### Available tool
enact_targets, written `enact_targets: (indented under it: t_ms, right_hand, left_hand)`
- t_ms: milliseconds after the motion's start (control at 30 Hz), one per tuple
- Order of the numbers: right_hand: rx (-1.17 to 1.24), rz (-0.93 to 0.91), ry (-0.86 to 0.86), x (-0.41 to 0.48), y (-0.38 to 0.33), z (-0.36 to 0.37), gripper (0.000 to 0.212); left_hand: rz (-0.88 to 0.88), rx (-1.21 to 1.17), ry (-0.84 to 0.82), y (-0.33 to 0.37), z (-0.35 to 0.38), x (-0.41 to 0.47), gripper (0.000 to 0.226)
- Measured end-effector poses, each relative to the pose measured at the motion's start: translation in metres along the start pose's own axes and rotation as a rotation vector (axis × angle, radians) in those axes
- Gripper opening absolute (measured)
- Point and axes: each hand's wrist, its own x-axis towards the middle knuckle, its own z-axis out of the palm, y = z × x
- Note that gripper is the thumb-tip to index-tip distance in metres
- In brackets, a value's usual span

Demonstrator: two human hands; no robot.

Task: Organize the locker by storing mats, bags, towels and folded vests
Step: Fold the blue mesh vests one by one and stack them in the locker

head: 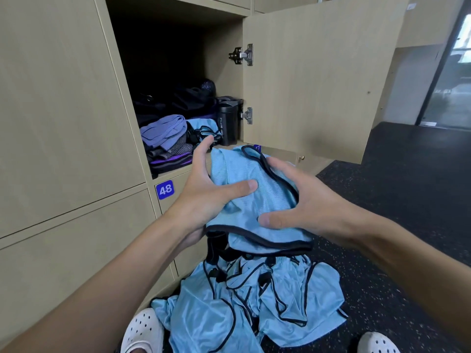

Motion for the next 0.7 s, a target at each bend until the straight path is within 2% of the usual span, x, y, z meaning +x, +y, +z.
enact_targets:
  t_ms: [67, 133, 200, 267, 333, 467, 533, 700]
  right_hand:
    - [-0.105, 0.028, 0.014, 0.003, 0.003, 0.001, 0.106]
    - [-0.213, 0.046, 0.066, 0.005, 0.004, 0.003, 0.1]
    - [-0.247, 0.048, 0.089, 0.01, 0.003, 0.006, 0.087]
    - [-0.215, 0.035, 0.103, 0.019, 0.003, 0.005, 0.071]
    - [-0.179, 0.026, 0.116, 0.027, 0.002, 0.001, 0.054]
    - [-0.106, 0.035, 0.098, 0.044, 0.004, -0.008, 0.04]
    - [-0.058, 0.039, 0.066, 0.052, 0.004, -0.013, 0.038]
    - [0.065, 0.047, 0.036, 0.077, 0.009, -0.023, 0.042]
  left_hand:
    - [-0.012, -0.012, -0.041, 0.001, -0.001, 0.001, 0.104]
    - [-0.032, 0.011, -0.134, 0.001, -0.003, 0.002, 0.113]
    - [0.001, 0.202, -0.229, -0.002, -0.007, 0.004, 0.121]
    - [0.045, 0.416, -0.254, -0.003, -0.01, 0.007, 0.119]
    - [0.08, 0.575, -0.234, -0.006, -0.018, 0.017, 0.11]
    - [0.099, 0.809, -0.237, -0.005, -0.029, 0.036, 0.084]
    - [0.077, 0.787, -0.227, -0.004, -0.03, 0.043, 0.069]
    - [0.106, 0.695, -0.231, -0.005, -0.03, 0.07, 0.049]
